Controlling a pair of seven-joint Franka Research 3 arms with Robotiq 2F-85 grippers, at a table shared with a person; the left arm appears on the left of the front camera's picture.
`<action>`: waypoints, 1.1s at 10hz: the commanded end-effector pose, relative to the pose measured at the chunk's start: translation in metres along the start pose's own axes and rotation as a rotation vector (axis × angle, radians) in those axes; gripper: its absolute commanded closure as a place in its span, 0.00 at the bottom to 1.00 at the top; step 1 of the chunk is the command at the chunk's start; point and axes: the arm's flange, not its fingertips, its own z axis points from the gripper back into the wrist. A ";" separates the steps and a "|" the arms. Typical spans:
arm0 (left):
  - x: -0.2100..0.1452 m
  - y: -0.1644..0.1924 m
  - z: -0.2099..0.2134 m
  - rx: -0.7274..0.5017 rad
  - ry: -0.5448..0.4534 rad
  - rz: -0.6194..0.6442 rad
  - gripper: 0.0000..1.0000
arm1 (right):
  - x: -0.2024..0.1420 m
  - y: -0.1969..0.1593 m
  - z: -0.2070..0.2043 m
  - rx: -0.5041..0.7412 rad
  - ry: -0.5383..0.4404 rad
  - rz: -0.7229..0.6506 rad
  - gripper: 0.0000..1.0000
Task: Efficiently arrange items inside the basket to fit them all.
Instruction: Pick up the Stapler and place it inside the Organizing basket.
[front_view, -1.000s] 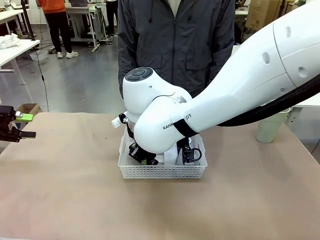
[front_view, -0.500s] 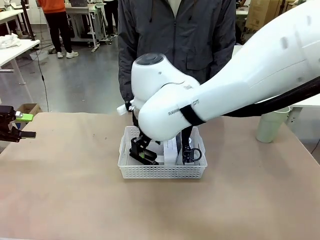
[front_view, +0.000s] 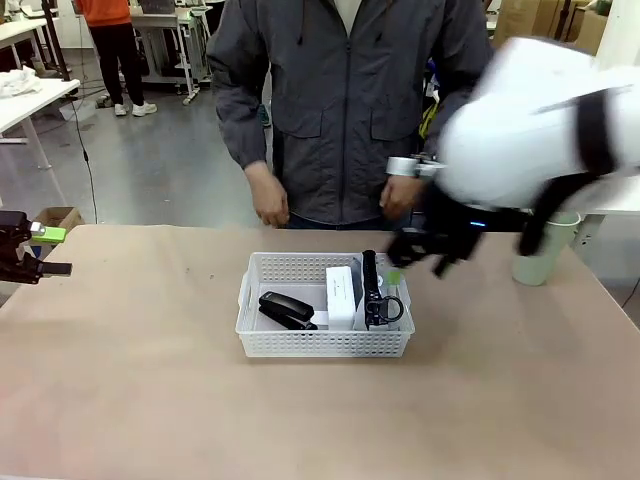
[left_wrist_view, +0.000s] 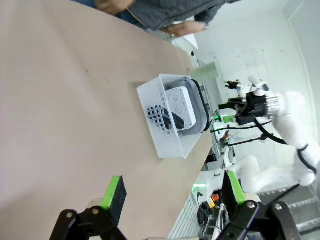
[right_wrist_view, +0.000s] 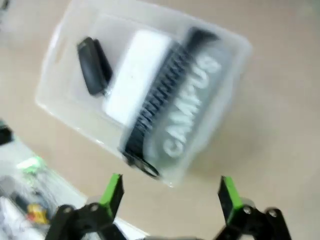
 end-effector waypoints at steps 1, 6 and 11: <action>-0.001 -0.002 0.000 0.002 0.007 0.009 0.00 | -0.059 -0.103 0.010 0.257 -0.067 -0.188 0.00; -0.001 -0.002 0.000 0.002 0.007 0.009 0.00 | -0.169 -0.296 -0.052 0.839 -0.218 -0.554 0.00; -0.001 -0.002 0.000 0.002 0.007 0.009 0.00 | -0.175 -0.287 -0.027 0.754 -0.162 -0.552 0.00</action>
